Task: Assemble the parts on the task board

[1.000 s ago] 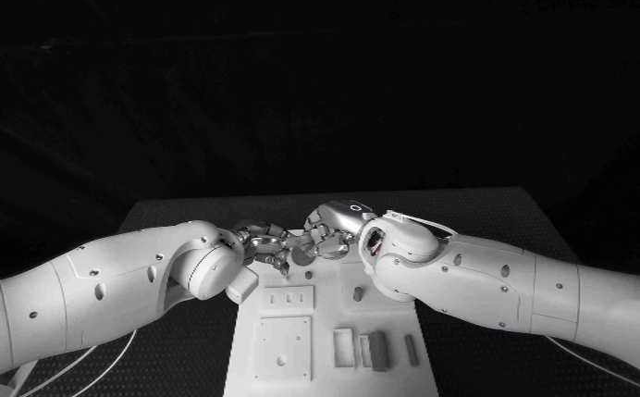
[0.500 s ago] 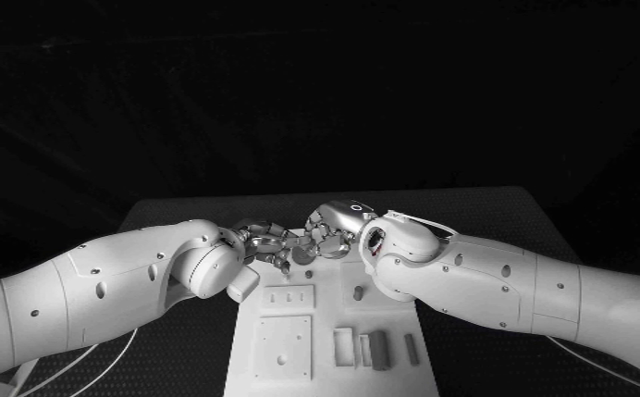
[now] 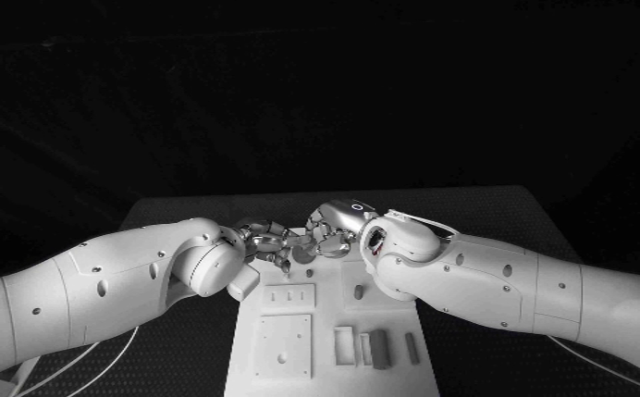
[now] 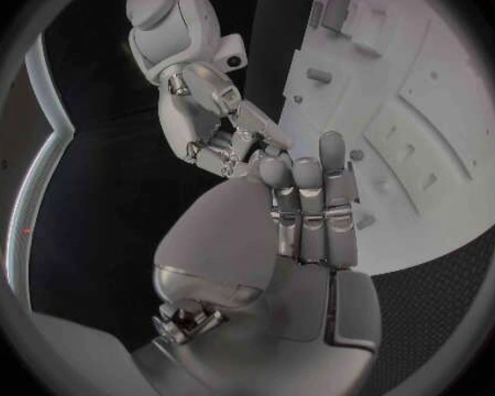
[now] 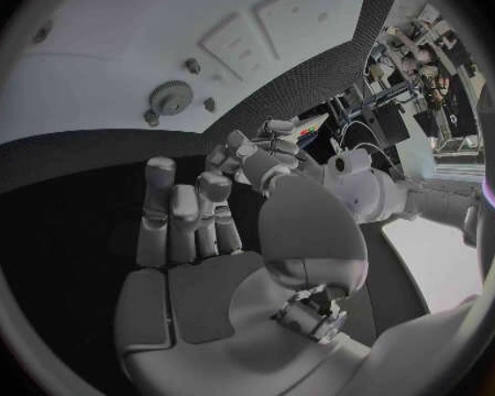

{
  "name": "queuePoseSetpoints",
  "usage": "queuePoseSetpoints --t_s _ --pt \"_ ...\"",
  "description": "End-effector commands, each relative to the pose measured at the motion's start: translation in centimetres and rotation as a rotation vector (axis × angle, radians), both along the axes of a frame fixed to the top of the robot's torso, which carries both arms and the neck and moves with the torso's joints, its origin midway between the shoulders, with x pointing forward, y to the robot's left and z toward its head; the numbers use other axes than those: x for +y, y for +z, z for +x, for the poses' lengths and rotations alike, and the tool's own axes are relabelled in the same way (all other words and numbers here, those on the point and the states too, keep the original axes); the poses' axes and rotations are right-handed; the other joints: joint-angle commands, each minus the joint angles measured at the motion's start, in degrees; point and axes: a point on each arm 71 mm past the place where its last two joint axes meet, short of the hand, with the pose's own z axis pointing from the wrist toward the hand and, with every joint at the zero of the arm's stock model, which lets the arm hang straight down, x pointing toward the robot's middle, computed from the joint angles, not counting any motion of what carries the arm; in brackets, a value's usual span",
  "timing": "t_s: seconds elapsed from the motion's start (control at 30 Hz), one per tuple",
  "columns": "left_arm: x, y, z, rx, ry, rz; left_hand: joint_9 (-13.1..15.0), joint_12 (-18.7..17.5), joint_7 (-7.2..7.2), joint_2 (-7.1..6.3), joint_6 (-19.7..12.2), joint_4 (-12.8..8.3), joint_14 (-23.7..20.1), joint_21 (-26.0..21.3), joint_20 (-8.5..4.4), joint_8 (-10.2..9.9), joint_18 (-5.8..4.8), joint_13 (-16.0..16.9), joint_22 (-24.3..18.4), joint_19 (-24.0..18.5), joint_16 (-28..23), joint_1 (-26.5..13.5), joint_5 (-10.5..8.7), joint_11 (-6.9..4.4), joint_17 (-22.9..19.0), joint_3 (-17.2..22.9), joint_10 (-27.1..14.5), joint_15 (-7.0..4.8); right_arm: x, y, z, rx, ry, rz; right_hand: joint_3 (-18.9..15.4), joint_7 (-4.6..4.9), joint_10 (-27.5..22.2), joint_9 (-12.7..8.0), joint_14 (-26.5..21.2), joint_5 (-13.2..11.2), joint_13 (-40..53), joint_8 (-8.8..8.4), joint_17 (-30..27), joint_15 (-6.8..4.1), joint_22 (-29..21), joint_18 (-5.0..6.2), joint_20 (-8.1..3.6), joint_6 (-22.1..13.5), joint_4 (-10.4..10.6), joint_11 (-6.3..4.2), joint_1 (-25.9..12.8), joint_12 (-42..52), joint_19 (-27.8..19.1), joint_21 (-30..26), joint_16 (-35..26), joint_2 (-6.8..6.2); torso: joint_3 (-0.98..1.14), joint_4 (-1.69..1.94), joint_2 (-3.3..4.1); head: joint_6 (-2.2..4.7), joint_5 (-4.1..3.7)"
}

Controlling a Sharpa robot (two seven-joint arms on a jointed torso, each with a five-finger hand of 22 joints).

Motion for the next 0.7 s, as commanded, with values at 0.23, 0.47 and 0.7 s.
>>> queuePoseSetpoints --t_s 0.23,0.47,0.7 --pt "-0.06 0.16 0.21 -0.004 0.039 -0.01 0.86 -0.21 -0.67 -1.63 3.9 0.59 -1.42 -0.93 -0.36 0.86 -0.39 -0.57 0.23 -0.71 0.42 0.43 7.56 -0.55 -1.05 2.08 -2.7 -0.17 0.41 -0.06 -0.27 0.001 0.017 -0.005 0.06 1.6 0.34 0.1 0.07 0.18 -0.08 0.12 -0.02 -0.37 0.37 0.75 -0.11 1.98 0.29 -0.19 -0.48 -0.18 0.2 0.14 -0.04 0.01 0.01 -0.01 -0.02 -0.06 0.15" --pt "-0.32 0.13 0.15 0.003 0.039 -0.015 1.6 -0.35 -1.02 -3.09 4.84 0.46 -1.67 -1.19 -0.36 1.14 -0.43 -0.93 0.58 -0.75 0.92 -0.54 12.42 -0.86 -1.87 3.23 -2.59 -0.1 0.54 -0.16 -0.26 0.002 0.016 -0.004 0.08 1.6 0.35 0.11 0.08 0.18 -0.08 0.11 -0.03 -0.37 0.36 0.75 -0.11 1.99 0.29 -0.2 -0.51 -0.19 0.22 0.13 -0.05 0.01 0.02 0.01 0.02 -0.16 0.17" --pt "-0.32 0.1 0.11 0.012 0.039 -0.018 1.87 -0.36 -0.97 -3.77 4.86 0.81 -1.77 -1.24 -0.3 1.03 -0.51 -1.05 0.79 -0.66 1.19 -2.07 12.23 -0.82 -2.26 3.26 -2.6 -0.05 0.49 -0.19 -0.25 0.002 0.014 -0.003 0.15 1.58 0.39 0.12 0.12 0.18 -0.09 0.12 -0.03 -0.39 0.34 0.75 -0.13 2.04 0.3 -0.22 -0.56 -0.2 0.26 0.13 -0.06 0.06 0.0 0.01 0.0 -0.16 0.18"
